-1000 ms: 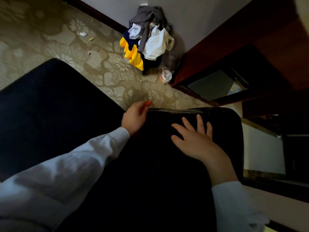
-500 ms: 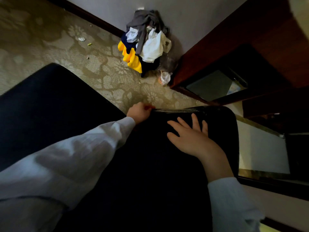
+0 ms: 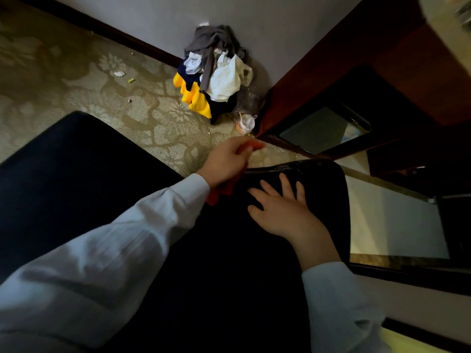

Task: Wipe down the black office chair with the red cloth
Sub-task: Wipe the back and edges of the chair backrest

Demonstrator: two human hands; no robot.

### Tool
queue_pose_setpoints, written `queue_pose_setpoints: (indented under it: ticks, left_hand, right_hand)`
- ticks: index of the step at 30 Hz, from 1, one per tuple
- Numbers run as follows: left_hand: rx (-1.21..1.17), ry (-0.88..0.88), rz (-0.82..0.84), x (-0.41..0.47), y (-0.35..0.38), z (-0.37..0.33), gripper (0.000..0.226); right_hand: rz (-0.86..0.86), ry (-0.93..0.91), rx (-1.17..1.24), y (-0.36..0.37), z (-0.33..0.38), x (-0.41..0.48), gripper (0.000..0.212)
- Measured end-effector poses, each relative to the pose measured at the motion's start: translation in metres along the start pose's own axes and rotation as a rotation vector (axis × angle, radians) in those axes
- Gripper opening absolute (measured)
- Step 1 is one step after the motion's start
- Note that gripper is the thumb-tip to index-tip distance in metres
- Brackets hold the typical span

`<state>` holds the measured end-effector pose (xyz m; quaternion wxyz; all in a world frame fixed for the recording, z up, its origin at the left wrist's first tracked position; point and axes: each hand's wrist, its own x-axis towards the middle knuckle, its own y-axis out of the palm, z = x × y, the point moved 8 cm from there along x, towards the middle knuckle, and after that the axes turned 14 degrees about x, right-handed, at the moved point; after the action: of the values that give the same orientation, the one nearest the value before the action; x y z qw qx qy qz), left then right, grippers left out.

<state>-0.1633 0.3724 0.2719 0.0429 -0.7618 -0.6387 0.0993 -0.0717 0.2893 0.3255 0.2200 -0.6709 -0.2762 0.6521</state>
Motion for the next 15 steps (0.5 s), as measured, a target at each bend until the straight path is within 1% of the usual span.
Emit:
queue_pose_setpoints:
  ticks: [1, 2, 3, 4, 5, 7, 10, 13, 15]
  left_hand:
    - [0.123, -0.045, -0.026, 0.003, -0.007, 0.011, 0.026]
    - [0.294, -0.080, 0.001, 0.007, -0.009, 0.022, 0.026]
    - [0.441, -0.110, 0.056, 0.010, -0.007, 0.033, 0.026]
    - [0.533, -0.136, 0.119, 0.013, -0.004, 0.042, 0.025]
    - [0.572, -0.160, 0.178, 0.015, 0.003, 0.049, 0.025]
    - [0.591, -0.183, 0.254, 0.015, 0.017, 0.053, 0.027]
    - [0.579, -0.184, 0.246, 0.015, 0.030, 0.047, 0.028]
    - [0.570, -0.108, 0.210, 0.014, 0.034, 0.026, 0.028]
    - [0.553, -0.041, 0.229, 0.015, 0.039, 0.010, 0.029]
  right_hand:
    - [0.015, -0.002, -0.011, 0.001, -0.001, -0.001, 0.050]
    - [0.027, -0.002, -0.019, 0.001, -0.002, -0.001, 0.050]
    - [0.029, 0.004, -0.022, 0.001, -0.003, -0.002, 0.050]
    - [0.021, 0.016, -0.025, 0.000, -0.004, -0.003, 0.050]
    - [0.006, 0.031, -0.032, -0.002, -0.006, -0.004, 0.050]
    - [-0.008, 0.058, -0.056, -0.004, -0.009, -0.005, 0.051]
    - [0.029, 0.083, -0.128, -0.001, -0.011, -0.007, 0.052]
    - [0.048, 0.069, -0.161, -0.001, -0.010, -0.006, 0.053]
    - [0.056, 0.061, -0.159, -0.001, -0.010, -0.006, 0.052]
